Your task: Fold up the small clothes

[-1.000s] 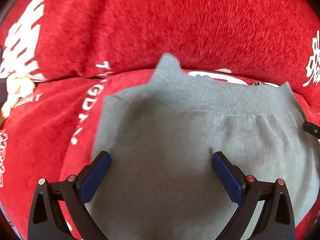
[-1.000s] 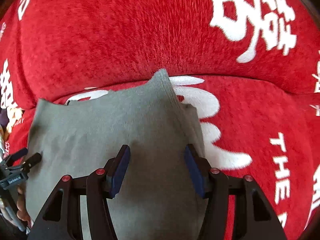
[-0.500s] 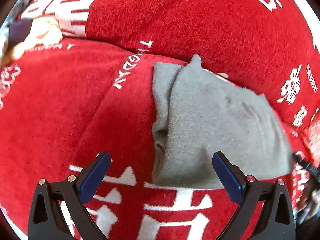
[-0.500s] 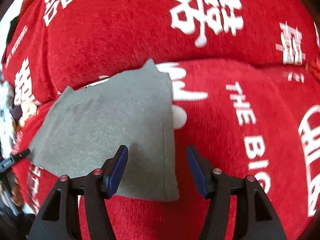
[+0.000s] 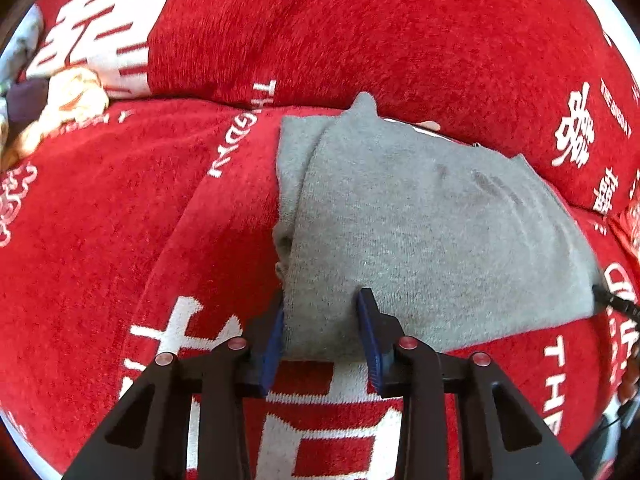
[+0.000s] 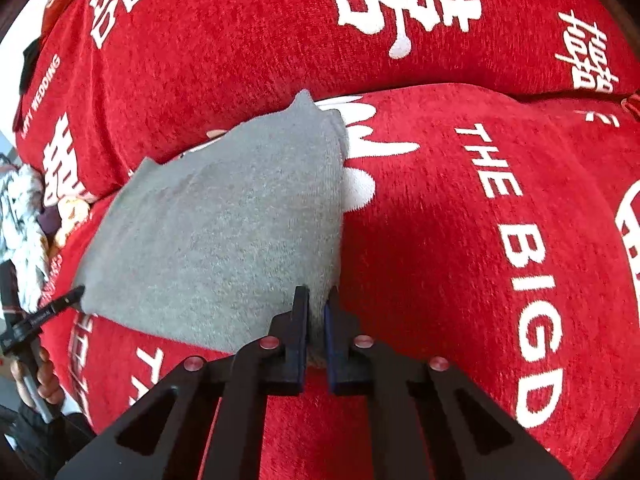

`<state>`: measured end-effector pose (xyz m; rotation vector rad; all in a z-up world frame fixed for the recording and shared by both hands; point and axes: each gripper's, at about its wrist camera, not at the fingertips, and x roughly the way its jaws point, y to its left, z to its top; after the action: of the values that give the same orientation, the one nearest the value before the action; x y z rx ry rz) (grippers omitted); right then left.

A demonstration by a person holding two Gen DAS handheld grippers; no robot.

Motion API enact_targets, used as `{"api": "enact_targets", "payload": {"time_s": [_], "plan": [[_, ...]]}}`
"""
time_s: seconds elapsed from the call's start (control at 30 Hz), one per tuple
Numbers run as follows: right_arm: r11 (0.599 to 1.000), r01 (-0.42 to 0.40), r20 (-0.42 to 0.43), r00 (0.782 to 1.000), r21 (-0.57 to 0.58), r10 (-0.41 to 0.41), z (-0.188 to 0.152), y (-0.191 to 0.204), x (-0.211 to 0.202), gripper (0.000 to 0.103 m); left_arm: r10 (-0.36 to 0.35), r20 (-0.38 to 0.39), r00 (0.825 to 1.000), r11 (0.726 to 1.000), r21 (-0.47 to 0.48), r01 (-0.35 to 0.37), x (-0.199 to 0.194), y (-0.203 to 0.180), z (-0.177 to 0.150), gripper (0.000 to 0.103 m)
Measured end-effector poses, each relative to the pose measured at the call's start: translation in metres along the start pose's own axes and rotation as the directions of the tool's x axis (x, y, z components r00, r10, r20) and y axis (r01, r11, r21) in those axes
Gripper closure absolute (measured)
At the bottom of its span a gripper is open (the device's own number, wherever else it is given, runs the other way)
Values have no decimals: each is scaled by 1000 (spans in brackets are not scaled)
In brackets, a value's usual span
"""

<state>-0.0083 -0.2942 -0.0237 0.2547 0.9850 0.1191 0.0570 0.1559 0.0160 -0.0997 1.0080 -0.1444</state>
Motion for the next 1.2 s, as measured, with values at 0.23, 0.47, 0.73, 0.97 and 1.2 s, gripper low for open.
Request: {"api": "enact_targets", "payload": {"time_s": [0.23, 0.47, 0.73, 0.97, 1.2], "plan": [[1000, 27, 51, 998, 4, -28, 5, 0, -23, 77, 7, 4, 1000, 999, 34, -7, -29, 2, -1, 23], [983, 65, 127, 991, -172, -43, 12, 64, -23, 44, 4, 132, 991, 1000, 21, -7, -48, -36, 23, 5], [985, 54, 30, 998, -161, -50, 3, 61, 13, 44, 112, -3, 994, 990, 83, -112, 24, -61, 11, 5], [986, 83, 49, 996, -148, -76, 8, 60, -6, 43, 145, 80, 986, 987, 63, -150, -8, -54, 7, 5], [983, 60, 28, 998, -173, -56, 2, 79, -1, 43, -16, -24, 1000, 986, -167, 11, 3, 16, -2, 5]]}}
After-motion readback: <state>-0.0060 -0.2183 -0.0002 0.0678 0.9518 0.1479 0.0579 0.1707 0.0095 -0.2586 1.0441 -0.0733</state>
